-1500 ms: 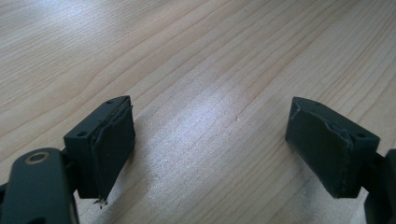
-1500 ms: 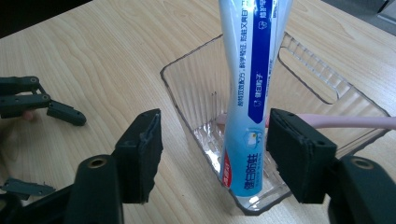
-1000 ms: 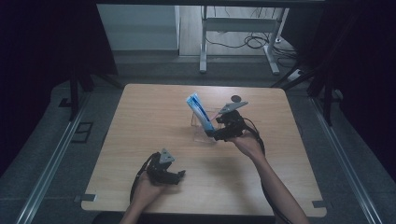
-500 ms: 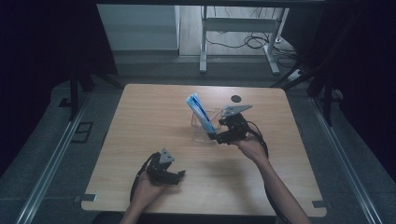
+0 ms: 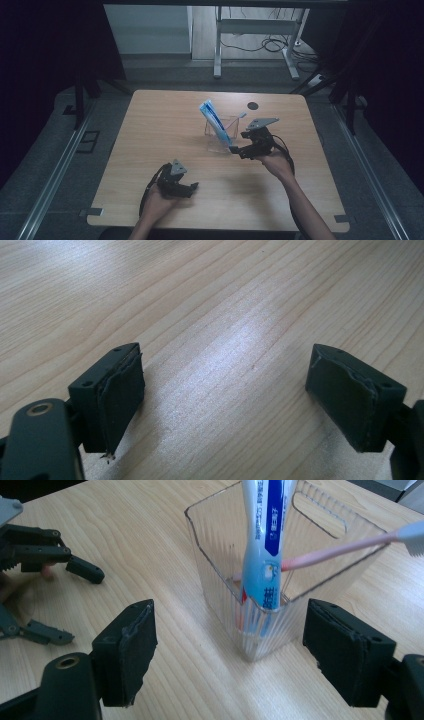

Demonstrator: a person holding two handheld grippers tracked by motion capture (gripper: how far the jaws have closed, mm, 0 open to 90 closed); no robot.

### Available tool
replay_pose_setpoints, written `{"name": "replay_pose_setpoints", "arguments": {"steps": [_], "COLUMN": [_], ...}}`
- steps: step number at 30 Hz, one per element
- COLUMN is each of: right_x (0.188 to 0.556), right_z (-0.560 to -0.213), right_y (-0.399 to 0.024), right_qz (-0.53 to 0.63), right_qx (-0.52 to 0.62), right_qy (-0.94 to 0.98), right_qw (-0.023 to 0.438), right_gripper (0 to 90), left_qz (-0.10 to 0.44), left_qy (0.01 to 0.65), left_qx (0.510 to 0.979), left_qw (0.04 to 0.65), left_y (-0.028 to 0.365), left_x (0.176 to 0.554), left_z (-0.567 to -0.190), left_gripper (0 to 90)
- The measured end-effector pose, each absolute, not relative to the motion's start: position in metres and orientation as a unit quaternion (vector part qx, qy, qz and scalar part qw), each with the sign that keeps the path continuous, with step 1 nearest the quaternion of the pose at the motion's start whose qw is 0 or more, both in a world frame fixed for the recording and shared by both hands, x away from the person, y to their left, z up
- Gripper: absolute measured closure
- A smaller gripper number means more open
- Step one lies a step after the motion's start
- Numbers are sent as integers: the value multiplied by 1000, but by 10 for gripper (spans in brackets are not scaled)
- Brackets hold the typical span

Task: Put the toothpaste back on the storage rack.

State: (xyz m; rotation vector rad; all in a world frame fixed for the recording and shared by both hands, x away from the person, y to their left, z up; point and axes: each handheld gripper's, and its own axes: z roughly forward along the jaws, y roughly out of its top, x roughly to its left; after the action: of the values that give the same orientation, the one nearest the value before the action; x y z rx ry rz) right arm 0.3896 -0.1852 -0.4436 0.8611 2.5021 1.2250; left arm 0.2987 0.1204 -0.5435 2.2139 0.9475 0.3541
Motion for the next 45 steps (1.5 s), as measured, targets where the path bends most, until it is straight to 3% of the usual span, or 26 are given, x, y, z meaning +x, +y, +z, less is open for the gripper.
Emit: {"name": "replay_pose_setpoints", "arguments": {"steps": [45], "right_x": [353], "right_z": [-476], "right_y": [-239], "right_qz": [409], "right_qx": [333], "right_qy": [843], "right_qw": [110], "right_gripper": [207], "left_qz": [136], "left_qy": [366], "left_qx": [853], "left_qw": [347], "left_y": [120], "left_x": [299], "left_z": [-544], "left_gripper": [159]}}
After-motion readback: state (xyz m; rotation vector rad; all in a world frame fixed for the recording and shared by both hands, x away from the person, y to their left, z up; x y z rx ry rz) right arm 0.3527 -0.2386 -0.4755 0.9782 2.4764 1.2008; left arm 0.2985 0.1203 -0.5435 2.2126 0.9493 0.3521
